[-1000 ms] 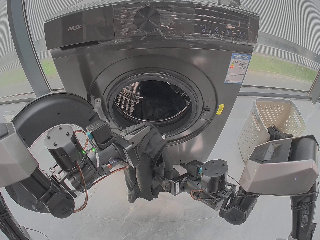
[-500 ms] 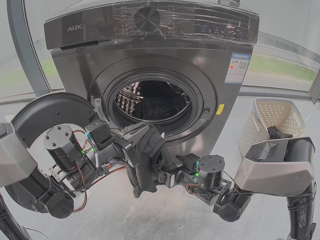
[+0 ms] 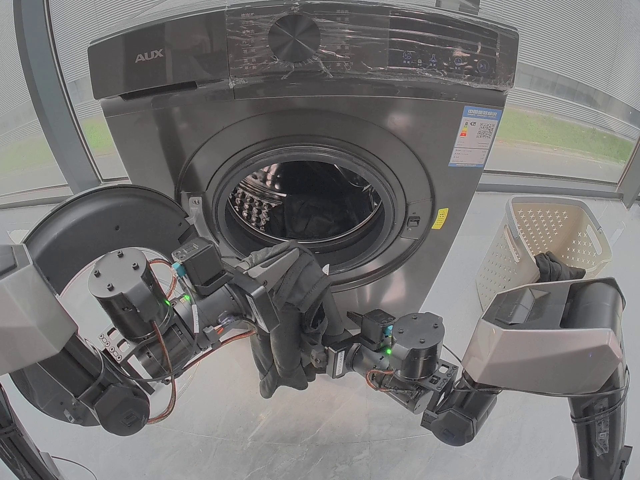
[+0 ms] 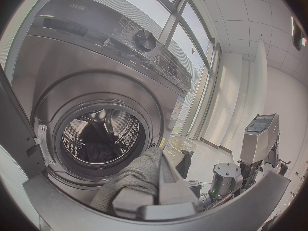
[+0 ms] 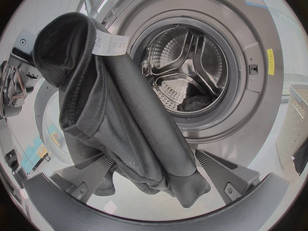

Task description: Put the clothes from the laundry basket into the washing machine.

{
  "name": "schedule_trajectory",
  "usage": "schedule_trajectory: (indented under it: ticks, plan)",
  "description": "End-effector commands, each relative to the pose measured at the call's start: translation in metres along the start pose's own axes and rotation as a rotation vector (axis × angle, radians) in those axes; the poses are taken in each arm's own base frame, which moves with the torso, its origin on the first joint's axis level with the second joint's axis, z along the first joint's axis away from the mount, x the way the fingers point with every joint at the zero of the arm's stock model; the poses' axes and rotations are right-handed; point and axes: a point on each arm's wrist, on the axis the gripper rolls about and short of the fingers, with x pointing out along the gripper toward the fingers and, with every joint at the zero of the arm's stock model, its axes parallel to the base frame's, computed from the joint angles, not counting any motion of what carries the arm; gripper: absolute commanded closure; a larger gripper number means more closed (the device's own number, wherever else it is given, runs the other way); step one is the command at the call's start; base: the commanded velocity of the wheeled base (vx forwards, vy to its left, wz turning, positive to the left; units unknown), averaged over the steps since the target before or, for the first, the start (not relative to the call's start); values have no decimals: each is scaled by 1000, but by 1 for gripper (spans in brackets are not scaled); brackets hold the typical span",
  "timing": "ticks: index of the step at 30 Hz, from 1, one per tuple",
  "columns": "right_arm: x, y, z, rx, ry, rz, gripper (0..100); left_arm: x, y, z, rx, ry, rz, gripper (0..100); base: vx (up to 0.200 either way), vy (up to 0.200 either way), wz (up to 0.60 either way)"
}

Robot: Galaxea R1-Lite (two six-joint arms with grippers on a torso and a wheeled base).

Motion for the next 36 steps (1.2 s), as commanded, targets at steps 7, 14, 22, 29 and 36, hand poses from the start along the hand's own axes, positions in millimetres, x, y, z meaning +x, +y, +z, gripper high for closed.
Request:
schedule_trajectory:
  ticks: [7, 14, 22, 29, 36]
  plan:
    - [9, -7, 6, 17, -52, -59, 100, -2, -1, 2, -4, -5, 2, 100, 0, 0, 0]
    - [-3, -6, 19, 20, -66, -60, 100, -2, 4, -3, -5, 9, 21, 100, 0, 0, 0]
    - [-40, -15, 48, 13, -63, -82, 100, -1, 12, -9, -7, 28, 46, 100, 0, 0, 0]
    - [-69, -22, 52, -6, -30, -75, 100, -3, 13, -17, -17, 63, 57, 100, 0, 0, 0]
    - [-75, -20, 66, 3, -83, -67, 100, -13, 10, -28, -26, 125, 59, 100, 0, 0, 0]
